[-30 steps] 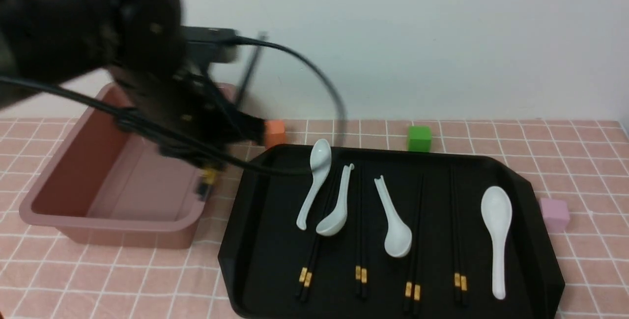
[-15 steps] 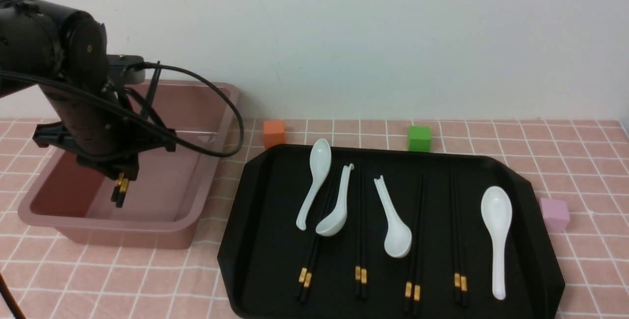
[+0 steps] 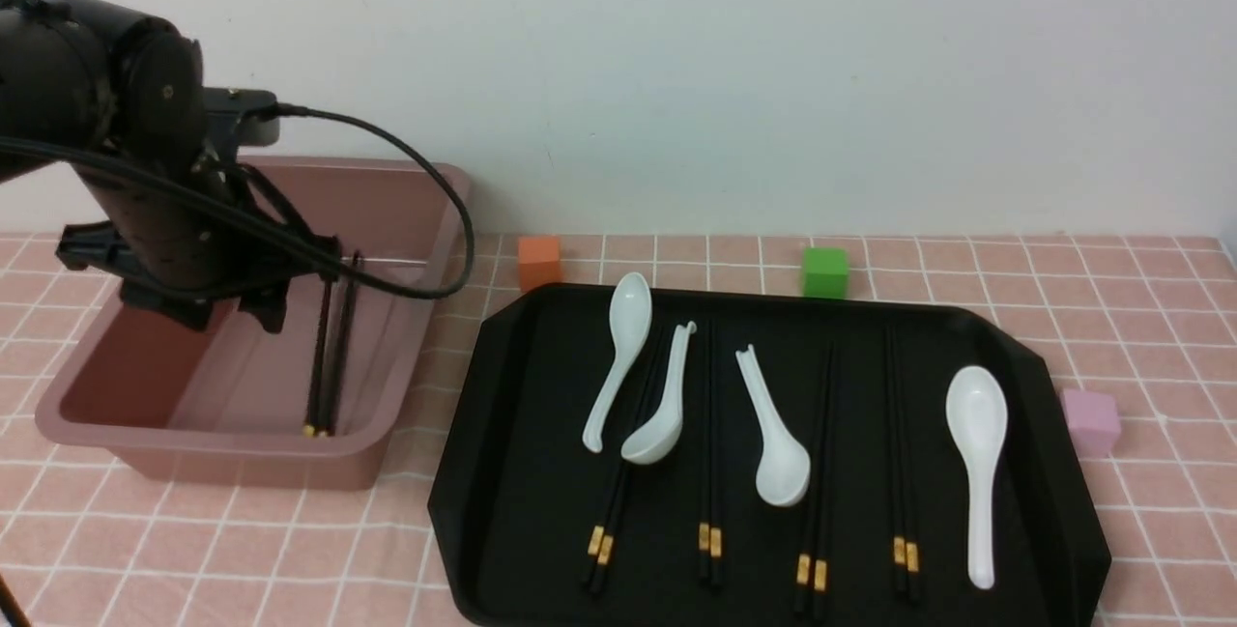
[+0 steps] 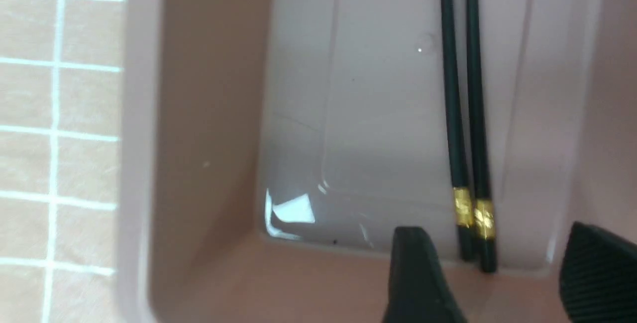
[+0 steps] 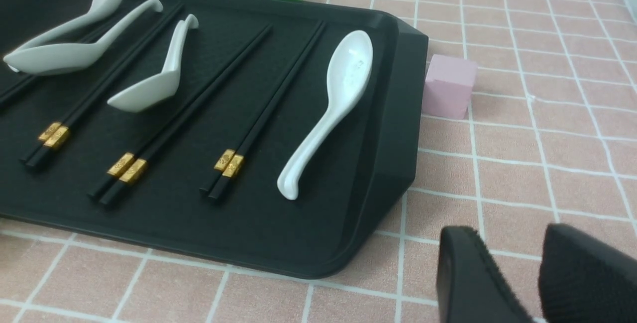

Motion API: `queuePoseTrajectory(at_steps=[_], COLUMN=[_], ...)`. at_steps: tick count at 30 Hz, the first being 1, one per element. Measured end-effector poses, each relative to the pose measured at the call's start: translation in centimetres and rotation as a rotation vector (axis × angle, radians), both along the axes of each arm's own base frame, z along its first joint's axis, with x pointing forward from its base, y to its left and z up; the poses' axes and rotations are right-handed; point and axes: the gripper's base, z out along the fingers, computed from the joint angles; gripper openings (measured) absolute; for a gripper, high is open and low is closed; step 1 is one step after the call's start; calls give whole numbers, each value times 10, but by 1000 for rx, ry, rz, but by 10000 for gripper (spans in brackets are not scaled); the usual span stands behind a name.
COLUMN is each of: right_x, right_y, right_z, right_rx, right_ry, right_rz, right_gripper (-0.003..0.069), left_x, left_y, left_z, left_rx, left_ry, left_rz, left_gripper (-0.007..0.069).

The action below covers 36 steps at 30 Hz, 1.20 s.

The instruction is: On pink tablecloth take chopsticks from black tray and put them in box.

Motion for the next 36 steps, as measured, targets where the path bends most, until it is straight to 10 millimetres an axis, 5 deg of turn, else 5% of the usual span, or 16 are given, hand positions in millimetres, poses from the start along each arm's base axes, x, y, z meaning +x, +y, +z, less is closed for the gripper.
queuePoseTrajectory(at_steps=[4,5,6,9,12,15,16,19,23,29,36], right_x=[0,0,0,0,0,0,0,0,0,0,0], right_y=[0,0,0,0,0,0,0,0,0,0,0], right_z=[0,0,0,0,0,0,0,0,0,0,0], right_rx=[0,0,0,0,0,0,0,0,0,0,0], right_ry=[0,0,0,0,0,0,0,0,0,0,0], right_rz=[0,0,0,0,0,0,0,0,0,0,0], right_gripper=[240,240,240,240,240,240,240,240,240,240,240], left_x=[-22,-44,-44,-101,-141,-196,-199,-256,-301,-323,-323], left_y=[1,3,3,9,13,20,20,27,34,38,38], left_z=[36,63,62,99,106,96,92,70,36,2,-9], left_rx=[-46,-85,-85,-162,-206,-261,-264,-326,-373,-393,-393], left_ry=[-86,-175,-174,-365,-492,-630,-632,-816,-1018,-1119,-1102], left_rz=[8,7,7,-4,-15,-25,-26,-38,-54,-61,-58], left_gripper=[376,327,320,177,73,-13,-13,-13,-13,-13,-13])
